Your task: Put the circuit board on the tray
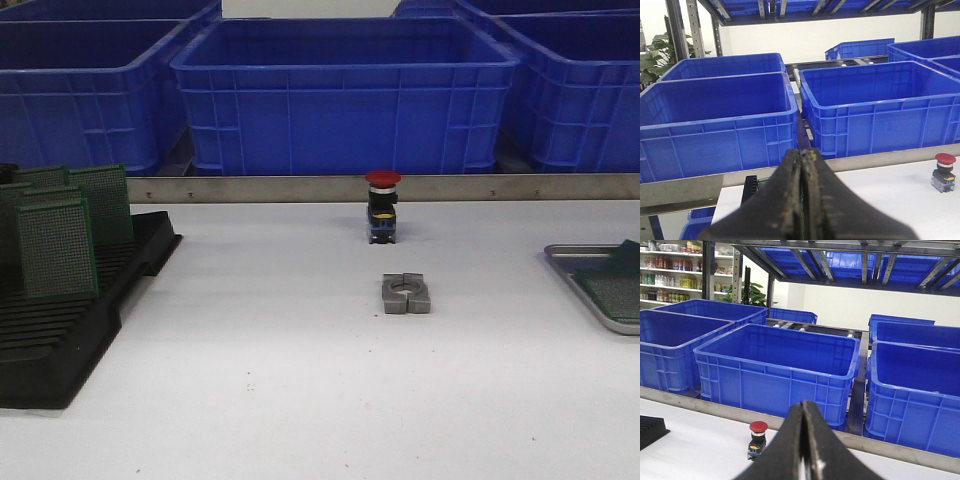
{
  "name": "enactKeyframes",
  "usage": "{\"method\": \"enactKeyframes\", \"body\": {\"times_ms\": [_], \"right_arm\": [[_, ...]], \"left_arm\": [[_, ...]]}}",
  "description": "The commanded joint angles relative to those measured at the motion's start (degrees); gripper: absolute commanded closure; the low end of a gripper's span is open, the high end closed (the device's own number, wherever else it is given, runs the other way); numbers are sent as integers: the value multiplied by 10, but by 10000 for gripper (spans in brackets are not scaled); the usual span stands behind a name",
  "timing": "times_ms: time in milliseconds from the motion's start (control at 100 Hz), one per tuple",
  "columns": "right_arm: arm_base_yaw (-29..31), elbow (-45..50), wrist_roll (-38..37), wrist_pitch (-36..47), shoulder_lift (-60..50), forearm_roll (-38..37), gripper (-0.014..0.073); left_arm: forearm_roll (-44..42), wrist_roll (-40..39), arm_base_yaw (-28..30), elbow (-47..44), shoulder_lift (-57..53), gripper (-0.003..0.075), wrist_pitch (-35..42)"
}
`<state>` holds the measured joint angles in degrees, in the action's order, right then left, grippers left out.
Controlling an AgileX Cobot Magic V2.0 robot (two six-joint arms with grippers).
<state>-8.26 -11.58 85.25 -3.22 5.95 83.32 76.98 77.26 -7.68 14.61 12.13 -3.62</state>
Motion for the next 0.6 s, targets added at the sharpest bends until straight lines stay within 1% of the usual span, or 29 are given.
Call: {"method": "enactKeyframes", "body": {"times_ms": [0,250,300,330,370,380,400,410,420,430,440,450,460,470,480,490,500,510,520,530,540,550,560,570,580,590], "right_arm": [[-1,-15,5,4,5,5,653],[-1,-15,5,4,5,5,653],[-1,-15,5,4,5,5,653],[-1,-15,5,4,5,5,653],[-1,-15,5,4,5,5,653],[-1,-15,5,4,5,5,653],[-1,-15,5,4,5,5,653],[-1,-15,5,4,5,5,653],[-1,-15,5,4,5,5,653],[-1,-15,5,4,5,5,653],[-1,-15,5,4,5,5,653],[-1,-15,5,4,5,5,653],[-1,-15,5,4,5,5,653],[-1,-15,5,4,5,5,653],[-1,-15,5,4,5,5,653],[-1,-15,5,4,5,5,653],[-1,-15,5,4,5,5,653],[-1,-15,5,4,5,5,653],[-1,-15,5,4,5,5,653],[-1,-15,5,4,5,5,653],[-1,-15,5,4,5,5,653],[-1,-15,5,4,5,5,653],[-1,-15,5,4,5,5,653],[-1,-15,5,4,5,5,653],[-1,-15,5,4,5,5,653],[-1,-15,5,4,5,5,653]], "left_arm": [[8,-7,2,16,5,741,12],[7,-7,2,4,5,741,12],[-6,-11,2,-2,5,741,19],[-34,-26,2,-7,5,741,22],[-82,-84,2,-11,2,741,24],[-106,-111,2,-14,2,741,24],[-147,-142,2,-17,1,741,24],[-162,-174,2,-18,-1,741,24],[-192,-191,2,-19,-2,741,22],[-208,-226,2,-21,-4,741,22],[-225,-244,2,-23,-5,741,22],[-260,-280,2,-25,-5,741,22],[-278,-299,2,-27,-7,741,22],[-316,-317,2,-30,-7,741,22],[-336,-356,2,-31,-8,741,22],[-376,-375,2,-33,-10,741,22],[-396,-415,2,-36,-10,741,22],[-416,-435,2,-38,-11,741,22],[-457,-476,2,-42,-11,741,22],[-476,-497,2,-44,-13,741,22],[-515,-518,2,-48,-13,741,22],[-533,-559,2,-50,-14,741,21],[-568,-579,2,-52,-16,741,21],[-585,-619,2,-57,-18,741,21],[-602,-637,2,-60,-18,741,21],[-635,-673,2,-65,-19,741,21]]}}
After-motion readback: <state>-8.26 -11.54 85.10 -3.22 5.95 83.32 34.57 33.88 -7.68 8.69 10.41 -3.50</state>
